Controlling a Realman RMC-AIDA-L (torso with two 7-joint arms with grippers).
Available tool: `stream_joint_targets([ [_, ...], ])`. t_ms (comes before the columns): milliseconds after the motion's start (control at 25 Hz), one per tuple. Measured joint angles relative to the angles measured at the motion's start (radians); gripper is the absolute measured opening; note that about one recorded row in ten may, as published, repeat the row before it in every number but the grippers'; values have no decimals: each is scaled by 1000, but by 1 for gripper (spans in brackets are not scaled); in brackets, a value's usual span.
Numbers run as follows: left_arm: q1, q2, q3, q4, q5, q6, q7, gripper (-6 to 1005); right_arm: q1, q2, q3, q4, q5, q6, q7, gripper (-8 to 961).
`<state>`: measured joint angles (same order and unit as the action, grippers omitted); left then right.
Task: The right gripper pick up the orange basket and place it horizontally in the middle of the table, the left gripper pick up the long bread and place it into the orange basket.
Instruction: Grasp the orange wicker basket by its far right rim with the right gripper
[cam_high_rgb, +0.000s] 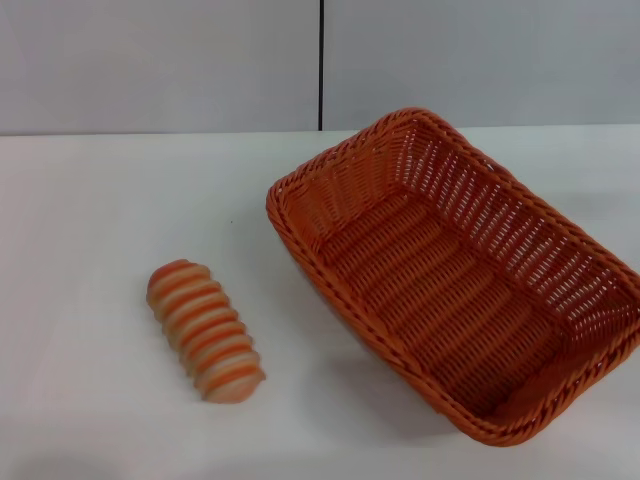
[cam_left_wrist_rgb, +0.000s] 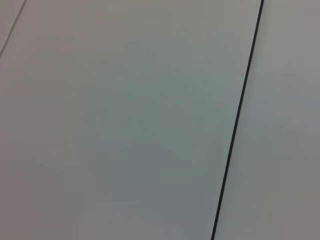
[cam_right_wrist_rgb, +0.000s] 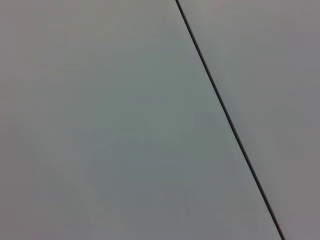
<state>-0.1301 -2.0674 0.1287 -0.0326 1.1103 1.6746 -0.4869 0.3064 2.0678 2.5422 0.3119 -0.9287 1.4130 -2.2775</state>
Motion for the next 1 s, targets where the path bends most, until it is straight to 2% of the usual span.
stream_joint_targets([
  [360, 9, 4, 24, 7, 0, -2, -1, 840, 7, 6, -2, -33, 1, 3, -4, 796],
  [600, 9, 2, 25, 3, -1, 0, 3, 840, 1, 5, -2, -9, -1, 18, 4, 793],
  [760, -5, 6, 34, 19, 2, -23, 5, 840, -48, 4, -9, 23, -42, 59, 45, 790],
  [1000, -5, 3, 26, 10, -4, -38, 0, 840, -132, 10, -11, 184, -125, 65, 190, 787],
])
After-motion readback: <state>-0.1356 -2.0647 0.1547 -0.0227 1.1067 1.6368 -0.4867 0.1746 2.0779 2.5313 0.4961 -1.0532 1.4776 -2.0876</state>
